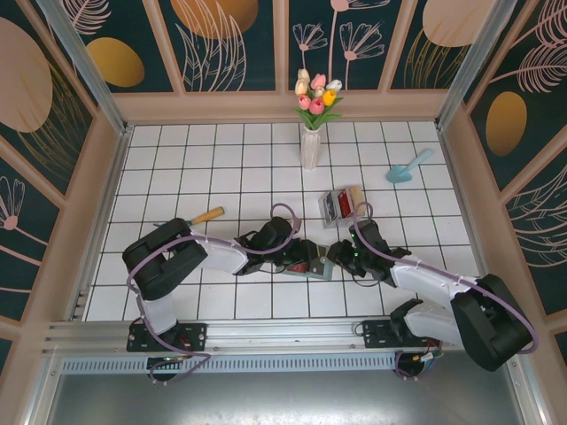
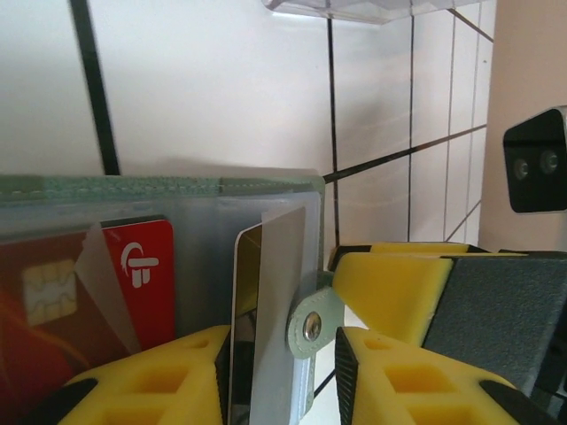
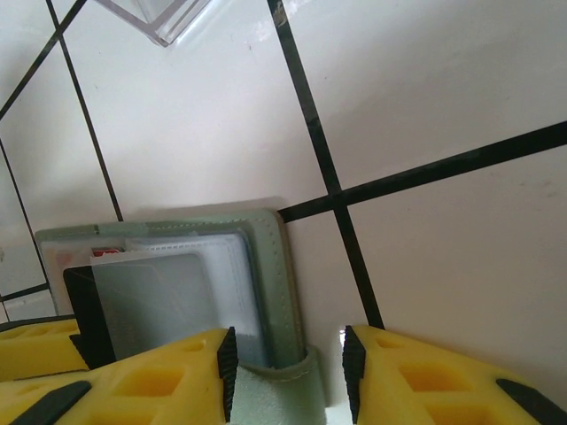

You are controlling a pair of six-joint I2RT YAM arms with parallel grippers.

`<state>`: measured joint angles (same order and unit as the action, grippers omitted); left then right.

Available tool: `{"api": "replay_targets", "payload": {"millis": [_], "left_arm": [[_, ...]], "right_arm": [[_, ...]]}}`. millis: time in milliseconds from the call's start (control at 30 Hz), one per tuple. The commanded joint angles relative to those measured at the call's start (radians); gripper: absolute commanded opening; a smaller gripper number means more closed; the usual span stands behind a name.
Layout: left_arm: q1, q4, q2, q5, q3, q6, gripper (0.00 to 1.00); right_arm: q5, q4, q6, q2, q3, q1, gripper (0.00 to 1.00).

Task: Put the credit cards into the card holder
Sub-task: Insert the credit card into the card slot.

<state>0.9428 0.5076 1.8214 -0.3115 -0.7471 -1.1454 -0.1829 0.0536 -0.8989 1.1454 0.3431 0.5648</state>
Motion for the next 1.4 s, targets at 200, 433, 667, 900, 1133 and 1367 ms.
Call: {"api": "replay_targets", "payload": {"millis": [200,433,667,900,1133,1367], "left_arm": [[0.004,-0.15,-0.018,0.043,-0.028,0.064,0.39],[0.016,-0.259,0.021,0.039,-0.108,0.107,0.43],[0.038,-0.385,0.065,0.051,-0.192,0.146,0.44],[0.059,-0.462,0.079,0.083,-0.261,0.183,0.45],[0.058,-0.534,0.019,0.182,-0.278,0.223,0.49],[0.059,-0.532,-0.066,0.23,-0.253,0.235,0.6]], "right_arm": [[-0.014,-0.001,0.013,0.008,0.011,0.009,0.41],[-0.027,-0.024,0.011,0.043,0.006,0.014,0.4],[-0.013,-0.023,0.001,0.038,0.004,0.017,0.4],[0.02,-0.004,-0.009,0.033,0.003,0.019,0.4],[0.103,0.094,0.007,-0.01,0.03,0.018,0.41],[0.155,0.195,0.043,-0.027,0.084,0.02,0.42]]}}
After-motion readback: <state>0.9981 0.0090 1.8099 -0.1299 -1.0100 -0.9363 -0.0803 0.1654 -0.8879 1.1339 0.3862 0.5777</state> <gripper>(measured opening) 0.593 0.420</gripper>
